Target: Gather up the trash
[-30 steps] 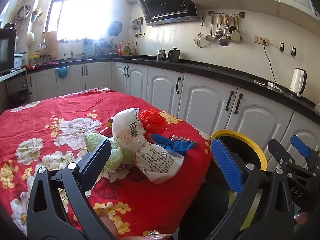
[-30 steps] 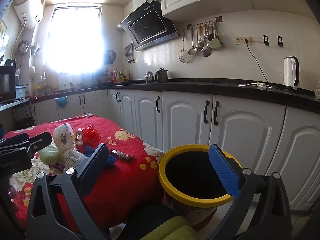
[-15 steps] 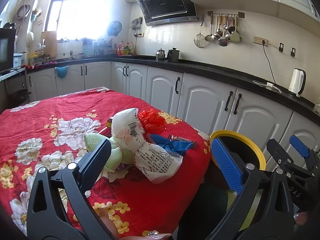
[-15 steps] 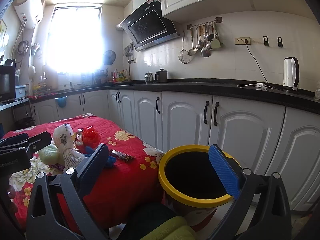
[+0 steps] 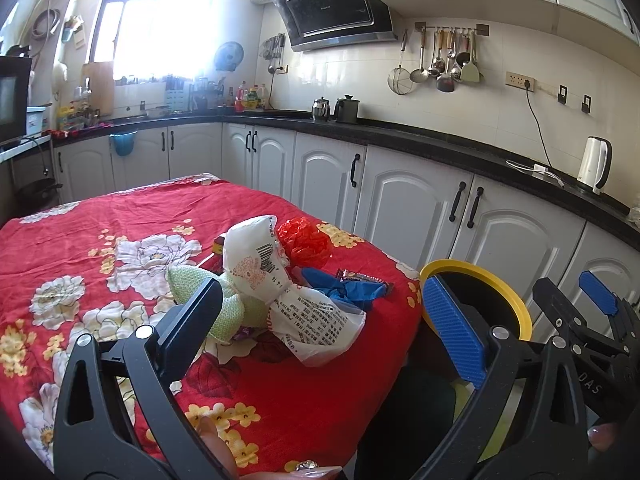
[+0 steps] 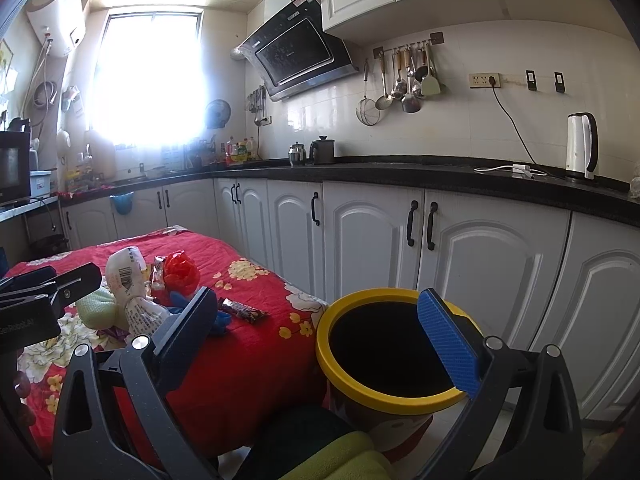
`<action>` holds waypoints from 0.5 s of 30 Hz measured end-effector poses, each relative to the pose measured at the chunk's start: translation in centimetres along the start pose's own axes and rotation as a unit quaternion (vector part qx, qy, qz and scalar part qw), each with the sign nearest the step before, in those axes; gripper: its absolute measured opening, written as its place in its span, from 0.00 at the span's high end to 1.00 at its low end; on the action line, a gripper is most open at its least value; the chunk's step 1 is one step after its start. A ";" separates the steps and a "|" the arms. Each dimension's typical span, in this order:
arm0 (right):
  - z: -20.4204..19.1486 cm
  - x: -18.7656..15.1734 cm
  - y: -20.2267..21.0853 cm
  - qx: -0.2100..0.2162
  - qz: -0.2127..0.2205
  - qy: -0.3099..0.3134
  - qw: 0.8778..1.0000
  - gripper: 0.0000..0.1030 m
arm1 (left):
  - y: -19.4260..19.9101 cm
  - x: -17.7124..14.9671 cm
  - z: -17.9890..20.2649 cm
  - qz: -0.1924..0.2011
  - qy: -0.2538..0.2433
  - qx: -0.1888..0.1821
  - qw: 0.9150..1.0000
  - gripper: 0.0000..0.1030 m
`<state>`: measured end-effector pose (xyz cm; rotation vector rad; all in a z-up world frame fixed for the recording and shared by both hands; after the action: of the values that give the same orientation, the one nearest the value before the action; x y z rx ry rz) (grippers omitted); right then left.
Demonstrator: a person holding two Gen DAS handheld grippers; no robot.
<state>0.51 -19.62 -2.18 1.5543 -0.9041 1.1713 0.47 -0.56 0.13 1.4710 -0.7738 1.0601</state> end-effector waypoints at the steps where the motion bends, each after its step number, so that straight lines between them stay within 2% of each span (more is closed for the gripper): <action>1: 0.0 0.0 0.0 -0.001 -0.001 0.000 1.000 0.06 | 0.0 0.0 0.0 0.000 0.000 0.000 1.000 0.10; 15: -0.5 -0.2 -0.3 0.011 -0.007 0.005 1.000 0.06 | -0.7 -0.1 -0.9 -0.007 0.009 0.009 1.000 0.10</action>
<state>0.66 -19.07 -2.40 1.5675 -0.8761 1.1822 0.84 0.46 -0.22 1.4779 -0.7411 1.0705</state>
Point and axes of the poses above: each gripper's, at about its wrist camera, not at the fingertips, and y roughly against the way its jaws point, z to its right, x to its top, the point moved 1 cm from there along -y, roughly the way its jaws point, and after that the axes turned 11 degrees about x, right-handed, at the moved point
